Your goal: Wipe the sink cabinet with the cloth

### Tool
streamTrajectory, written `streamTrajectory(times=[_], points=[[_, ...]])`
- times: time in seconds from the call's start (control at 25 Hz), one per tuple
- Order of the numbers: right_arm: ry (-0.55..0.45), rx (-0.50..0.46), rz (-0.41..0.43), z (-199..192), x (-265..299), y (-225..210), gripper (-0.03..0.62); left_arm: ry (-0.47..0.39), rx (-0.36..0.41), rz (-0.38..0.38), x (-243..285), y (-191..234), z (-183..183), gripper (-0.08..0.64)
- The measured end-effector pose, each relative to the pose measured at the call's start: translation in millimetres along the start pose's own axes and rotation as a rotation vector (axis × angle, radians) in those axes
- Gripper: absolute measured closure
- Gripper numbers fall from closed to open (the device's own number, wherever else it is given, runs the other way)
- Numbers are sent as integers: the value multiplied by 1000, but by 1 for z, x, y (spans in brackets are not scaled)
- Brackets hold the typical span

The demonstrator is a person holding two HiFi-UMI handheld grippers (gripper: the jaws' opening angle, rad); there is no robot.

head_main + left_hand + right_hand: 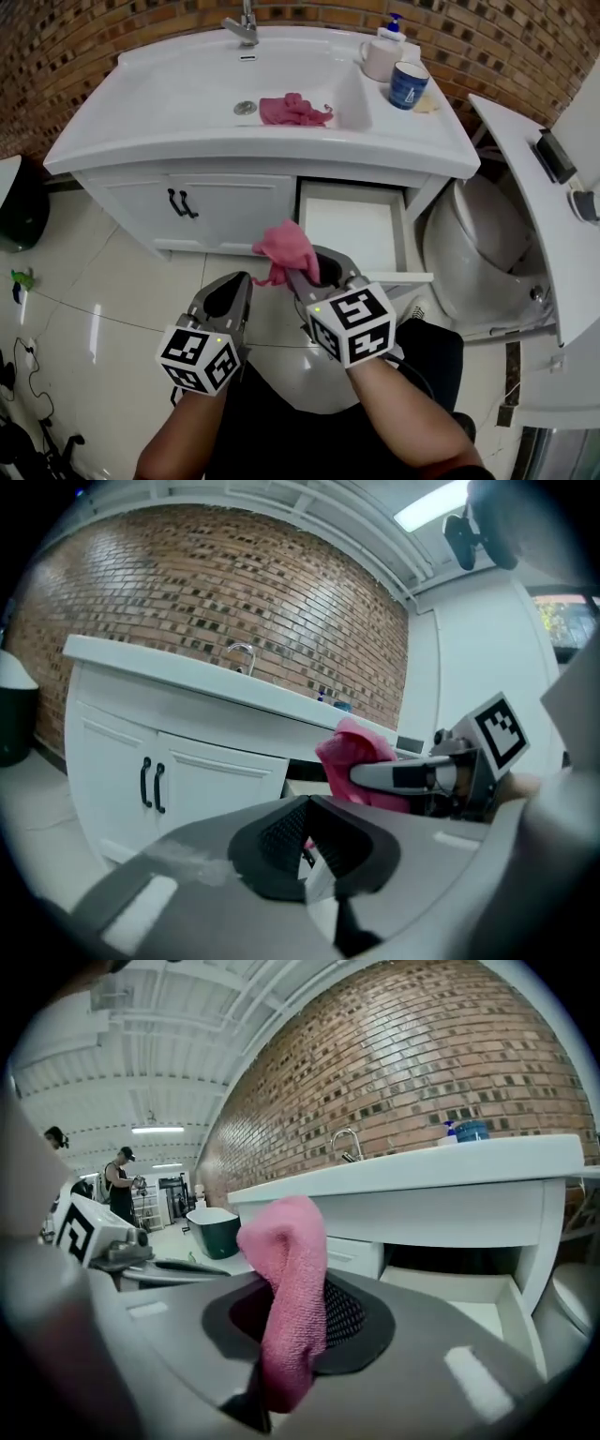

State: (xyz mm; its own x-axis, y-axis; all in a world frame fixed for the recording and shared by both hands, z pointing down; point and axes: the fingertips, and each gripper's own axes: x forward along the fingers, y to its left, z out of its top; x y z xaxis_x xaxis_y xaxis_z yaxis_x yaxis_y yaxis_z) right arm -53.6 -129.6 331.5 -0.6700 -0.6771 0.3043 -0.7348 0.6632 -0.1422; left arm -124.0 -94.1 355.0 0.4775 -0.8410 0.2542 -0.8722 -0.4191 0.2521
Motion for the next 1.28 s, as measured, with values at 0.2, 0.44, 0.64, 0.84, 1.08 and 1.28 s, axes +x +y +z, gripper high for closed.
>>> streamTrajectory(times=[0.2, 0.44, 0.64, 0.84, 1.08, 1.28], points=[[24, -9, -54, -11, -7, -19, 512, 4, 68, -39, 1, -23, 2, 554], [32, 0, -108, -20, -27, -47, 512, 14, 71, -91, 4, -52, -2, 554], [37, -23, -167, -26, -54, -71, 512, 40, 93, -126, 12, -73, -8, 554], [51, -20, -206, -35, -76, -96, 512, 55, 89, -142, 15, -86, -10, 554], [56, -22, -261, -40, -110, -129, 512, 62, 103, -168, 17, -111, -6, 554], [52, 8, -314, -49, -141, -158, 512, 64, 110, -192, 15, -130, -7, 554]])
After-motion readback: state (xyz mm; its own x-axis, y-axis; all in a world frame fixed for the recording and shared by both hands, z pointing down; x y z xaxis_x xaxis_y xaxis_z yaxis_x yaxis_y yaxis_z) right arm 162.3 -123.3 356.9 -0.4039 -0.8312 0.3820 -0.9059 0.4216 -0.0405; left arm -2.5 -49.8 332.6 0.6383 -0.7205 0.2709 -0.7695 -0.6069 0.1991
